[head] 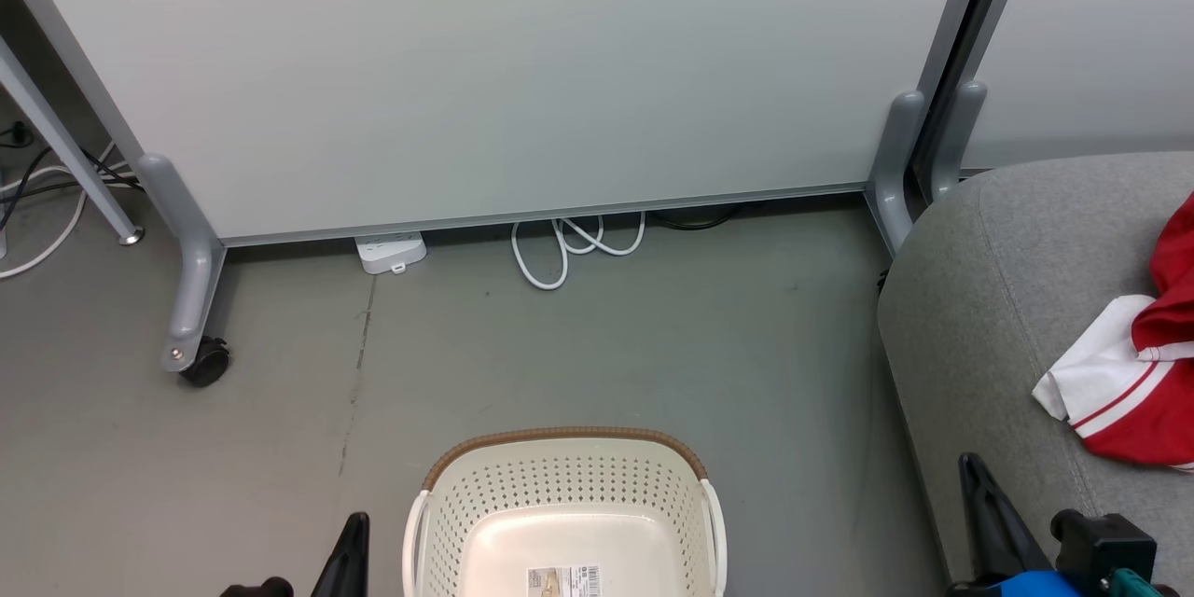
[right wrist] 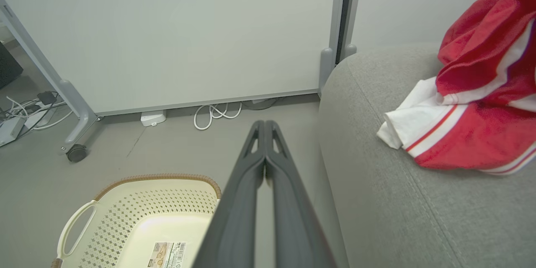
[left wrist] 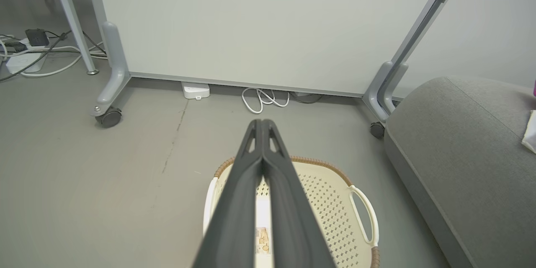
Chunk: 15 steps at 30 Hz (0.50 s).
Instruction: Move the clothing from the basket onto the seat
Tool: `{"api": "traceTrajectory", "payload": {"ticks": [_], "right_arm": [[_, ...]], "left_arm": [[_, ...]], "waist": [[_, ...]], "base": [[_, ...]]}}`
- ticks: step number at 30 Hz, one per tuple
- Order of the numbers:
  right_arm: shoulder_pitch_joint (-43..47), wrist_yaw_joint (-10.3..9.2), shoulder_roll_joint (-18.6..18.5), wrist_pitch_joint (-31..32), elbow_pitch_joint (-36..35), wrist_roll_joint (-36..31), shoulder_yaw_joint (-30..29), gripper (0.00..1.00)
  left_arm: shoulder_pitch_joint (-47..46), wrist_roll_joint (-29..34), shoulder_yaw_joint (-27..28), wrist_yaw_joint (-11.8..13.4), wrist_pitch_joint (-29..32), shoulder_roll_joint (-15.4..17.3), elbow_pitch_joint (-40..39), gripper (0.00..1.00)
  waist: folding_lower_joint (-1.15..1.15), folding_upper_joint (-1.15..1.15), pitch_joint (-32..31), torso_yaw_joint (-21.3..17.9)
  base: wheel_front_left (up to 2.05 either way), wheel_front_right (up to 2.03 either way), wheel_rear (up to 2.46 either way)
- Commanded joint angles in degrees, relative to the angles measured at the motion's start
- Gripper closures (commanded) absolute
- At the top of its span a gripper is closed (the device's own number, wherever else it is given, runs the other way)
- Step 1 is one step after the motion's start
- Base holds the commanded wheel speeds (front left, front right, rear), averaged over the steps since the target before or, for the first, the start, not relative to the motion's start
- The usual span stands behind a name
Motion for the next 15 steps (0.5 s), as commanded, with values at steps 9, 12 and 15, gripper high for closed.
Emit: {"api": "traceTrajectory", "payload": {"ticks": [9,12,15], "right_arm": [[-1.1,0.0,0.0,1.3,1.2,9.3,-0.2,1.0],[-1.5,-0.01,0.0,1.8,1.4,12.7,-0.2,1.0],[-2.0,-0.01,0.0,2.2,1.5,16.0,-0.3,1.0]], "left_arm": [[-0.4,-8.5,0.9,0.0,2.0,0.2,-0.3,1.0],[-0.7,-11.6,1.2,0.0,2.8,0.3,-0.7,1.0],[-1.0,-14.6,1.6,0.0,3.6,0.4,-1.1,1.0]], "waist": [[0.0,0.0,-0.1,-0.2],[0.0,0.0,-0.1,-0.2],[0.0,0.0,-0.2,-0.3]], "base": [[0.0,0.0,0.0],[0.0,0.0,0.0],[0.0,0.0,0.0]]}}
